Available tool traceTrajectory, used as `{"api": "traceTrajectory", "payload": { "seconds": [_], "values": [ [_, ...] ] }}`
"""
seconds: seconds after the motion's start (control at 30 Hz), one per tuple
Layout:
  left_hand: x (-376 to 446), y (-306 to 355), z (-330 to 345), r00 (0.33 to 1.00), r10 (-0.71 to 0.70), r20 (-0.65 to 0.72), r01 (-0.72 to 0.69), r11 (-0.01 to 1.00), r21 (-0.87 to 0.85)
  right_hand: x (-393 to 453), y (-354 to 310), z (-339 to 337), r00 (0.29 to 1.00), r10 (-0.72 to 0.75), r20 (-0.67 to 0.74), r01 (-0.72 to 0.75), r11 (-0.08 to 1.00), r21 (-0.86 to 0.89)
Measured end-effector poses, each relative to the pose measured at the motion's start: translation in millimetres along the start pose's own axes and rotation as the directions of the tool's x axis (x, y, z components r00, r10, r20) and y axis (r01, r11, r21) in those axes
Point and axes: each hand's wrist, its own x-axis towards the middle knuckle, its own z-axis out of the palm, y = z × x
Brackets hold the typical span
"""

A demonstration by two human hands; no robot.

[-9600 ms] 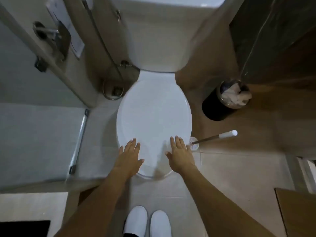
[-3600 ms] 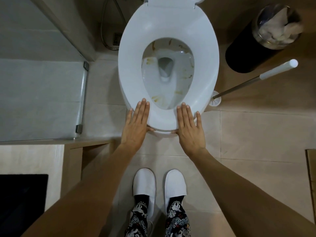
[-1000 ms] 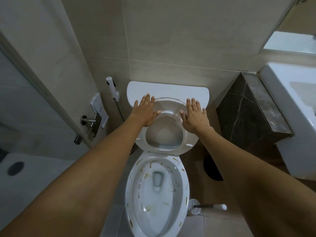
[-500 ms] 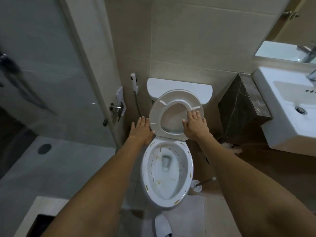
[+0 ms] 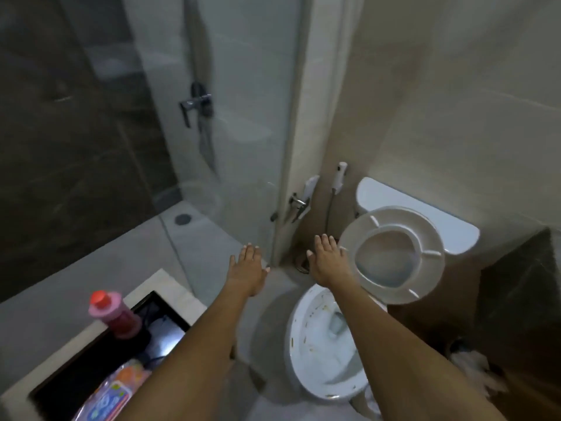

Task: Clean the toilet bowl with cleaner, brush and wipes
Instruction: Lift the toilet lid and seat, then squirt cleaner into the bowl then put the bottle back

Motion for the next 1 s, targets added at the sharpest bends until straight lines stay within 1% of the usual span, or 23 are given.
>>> {"api": "traceTrajectory", "payload": {
  "seconds": [0.1,0.2,0.37,0.47,0.57,0.73,0.87,1.0],
  "values": [
    [-26.2,-24.8,8.9,0.991,-0.133,-0.025,0.131,0.989,-0.064,2.8,-25.1,5.6,0.993,-0.119,0.022,0.119,0.992,-0.033],
    [-58.0,-48.4,22.1,0.967,-0.252,-0.046,0.245,0.961,-0.127,0.2,-46.8,15.9,0.97,-0.234,0.062,0.239,0.968,-0.082],
    [-111.6,-92.5,59.0,0.894,-0.447,-0.04,0.436,0.886,-0.154,-15.6,-90.0,44.6,0.918,-0.366,0.153,0.386,0.913,-0.133],
    [-140.9,-119.3,78.5,0.851,-0.524,-0.037,0.51,0.842,-0.175,-24.5,-122.2,62.8,0.878,-0.427,0.217,0.464,0.871,-0.161],
    [-164.3,-149.6,93.7,0.816,-0.578,0.003,0.562,0.793,-0.236,-28.5,-160.2,82.8,0.84,-0.472,0.267,0.523,0.836,-0.168],
    [-187.4,-214.2,107.7,0.765,-0.644,0.02,0.626,0.737,-0.255,-24.2,-229.4,117.0,0.799,-0.52,0.301,0.58,0.799,-0.159],
    [-192.9,-264.5,118.5,0.748,-0.663,0.026,0.646,0.719,-0.255,-17.6,-274.9,147.6,0.785,-0.533,0.315,0.595,0.791,-0.144],
    [-191.0,-304.4,134.6,0.755,-0.652,0.07,0.649,0.727,-0.226,-3.8,-302.1,175.3,0.781,-0.513,0.356,0.592,0.79,-0.162]
  ]
}}
